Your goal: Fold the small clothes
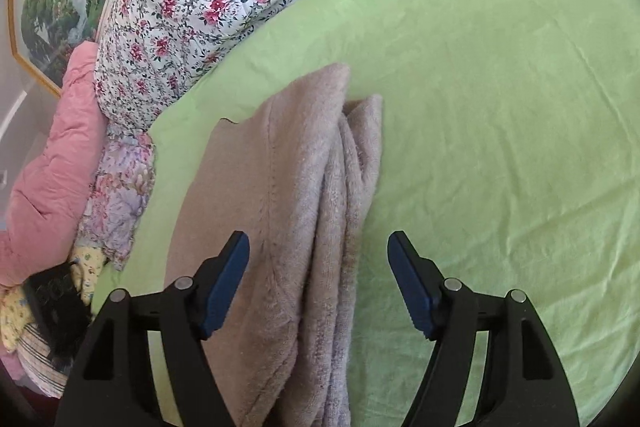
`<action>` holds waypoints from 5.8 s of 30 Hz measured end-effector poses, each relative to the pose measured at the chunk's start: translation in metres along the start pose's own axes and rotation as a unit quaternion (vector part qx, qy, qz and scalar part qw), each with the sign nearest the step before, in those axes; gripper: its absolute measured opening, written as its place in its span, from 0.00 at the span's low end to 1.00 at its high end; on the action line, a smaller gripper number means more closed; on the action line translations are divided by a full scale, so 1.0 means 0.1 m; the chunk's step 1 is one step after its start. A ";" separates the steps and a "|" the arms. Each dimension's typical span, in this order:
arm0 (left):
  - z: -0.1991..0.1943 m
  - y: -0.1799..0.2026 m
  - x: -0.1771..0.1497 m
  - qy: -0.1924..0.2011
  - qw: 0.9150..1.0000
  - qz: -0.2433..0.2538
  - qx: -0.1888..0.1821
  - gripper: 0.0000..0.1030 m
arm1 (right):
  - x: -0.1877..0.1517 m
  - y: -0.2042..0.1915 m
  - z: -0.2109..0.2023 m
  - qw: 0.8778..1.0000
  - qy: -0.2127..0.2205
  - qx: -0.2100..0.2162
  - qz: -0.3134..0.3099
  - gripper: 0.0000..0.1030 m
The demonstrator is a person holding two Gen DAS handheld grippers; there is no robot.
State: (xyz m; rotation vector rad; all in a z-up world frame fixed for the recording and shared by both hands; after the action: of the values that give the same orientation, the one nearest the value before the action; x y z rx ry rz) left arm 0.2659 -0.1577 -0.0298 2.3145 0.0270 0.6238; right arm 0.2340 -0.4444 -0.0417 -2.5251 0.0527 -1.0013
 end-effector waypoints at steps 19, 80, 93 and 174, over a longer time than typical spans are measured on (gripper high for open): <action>0.85 -0.45 0.57 -0.064 0.995 -0.075 -0.027 0.82 | 0.06 0.05 0.37 0.999 -0.030 0.024 0.019 0.70; -1.25 -1.76 0.13 0.095 0.968 -0.059 0.225 0.47 | -0.17 -1.91 1.49 0.990 -0.095 0.013 -0.107 0.10; -2.05 -1.32 -1.23 0.092 0.979 0.022 0.183 0.57 | -1.02 -2.07 0.21 0.996 -0.019 0.032 -0.080 0.53; -1.39 -1.44 -0.76 0.045 0.996 -0.046 0.054 0.00 | -1.14 -2.34 0.80 0.990 -0.048 -0.013 -0.135 0.30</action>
State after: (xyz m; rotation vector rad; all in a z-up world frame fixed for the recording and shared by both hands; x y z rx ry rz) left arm 0.1602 0.0235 -0.0718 2.3724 0.2143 0.6941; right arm 0.1754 -0.1811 -0.0747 -2.6491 -0.3150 -0.9791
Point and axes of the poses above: each gripper's, at about its wrist camera, not at the fingertips, and z roughly the way its jaws point, y to its right, x to its top, the point moved 3 cm from there along z, roughly the way its jaws point, and after that the axes turned 15 degrees about -z, right-handed, at the moved point
